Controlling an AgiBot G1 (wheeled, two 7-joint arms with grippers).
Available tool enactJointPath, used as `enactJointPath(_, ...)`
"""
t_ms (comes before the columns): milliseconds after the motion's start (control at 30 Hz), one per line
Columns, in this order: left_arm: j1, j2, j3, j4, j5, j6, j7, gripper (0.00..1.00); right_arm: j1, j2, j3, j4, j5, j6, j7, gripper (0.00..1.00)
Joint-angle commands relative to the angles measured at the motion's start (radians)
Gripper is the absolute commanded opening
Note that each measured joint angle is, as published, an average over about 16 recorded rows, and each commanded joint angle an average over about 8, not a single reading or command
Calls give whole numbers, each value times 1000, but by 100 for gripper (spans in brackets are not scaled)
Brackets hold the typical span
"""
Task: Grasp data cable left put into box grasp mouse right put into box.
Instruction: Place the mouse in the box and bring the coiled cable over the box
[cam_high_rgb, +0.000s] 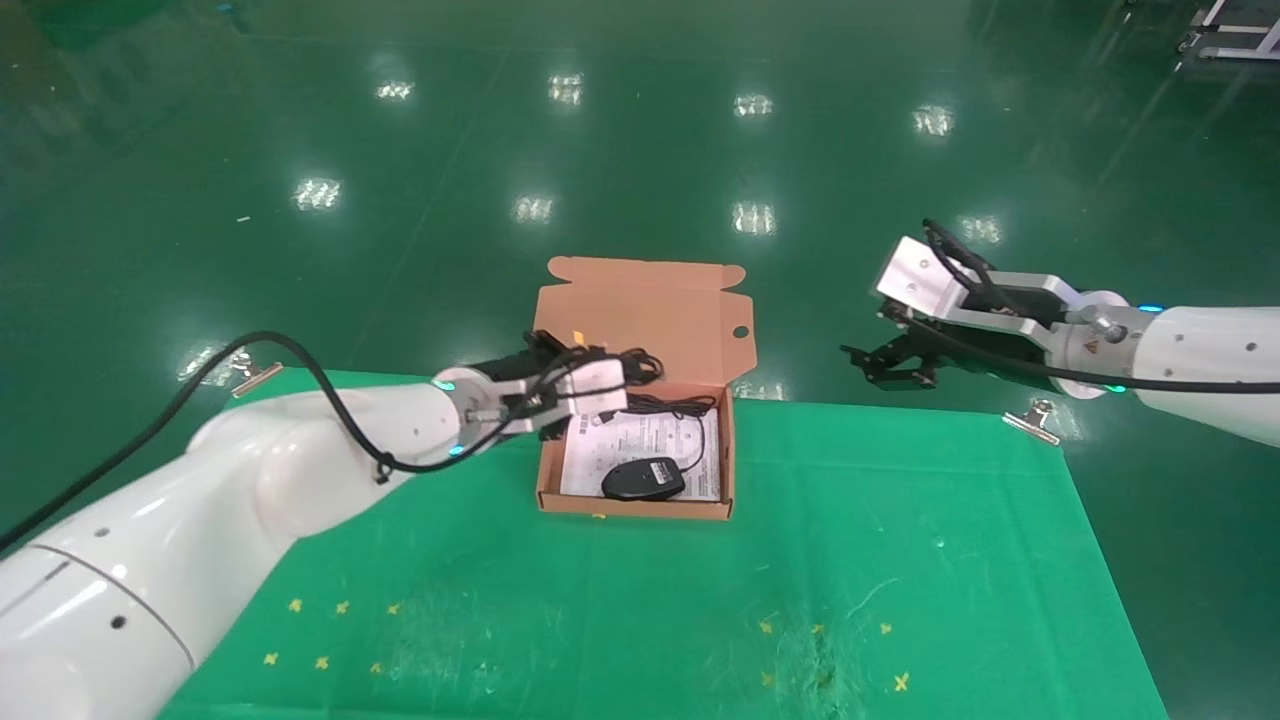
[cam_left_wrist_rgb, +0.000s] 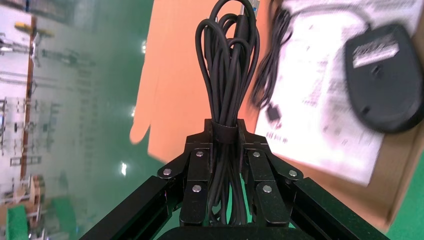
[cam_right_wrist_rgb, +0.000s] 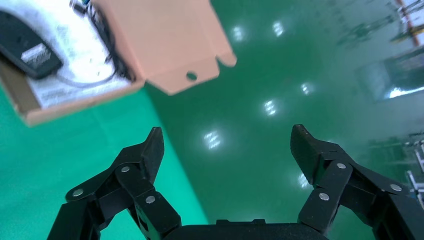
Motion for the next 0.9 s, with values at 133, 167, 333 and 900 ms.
enactJointPath(133,-4,1,87,-5,-102,-37,17,0,16,27,-27,51,-64,-11,84,100)
enactJointPath(167,-7,1,103,-6,-121,-42,18,0,18,28,-31,58,-75,-10,100,100)
enactJointPath(333,-20,3,156,-5,-191,-60,19,62,22,37,-44,87,-116,-5,154,100)
enactJointPath(900,-25,-20,163,-26,-215,-58,11,100,24,37,-47,91,-124,-3,161,100)
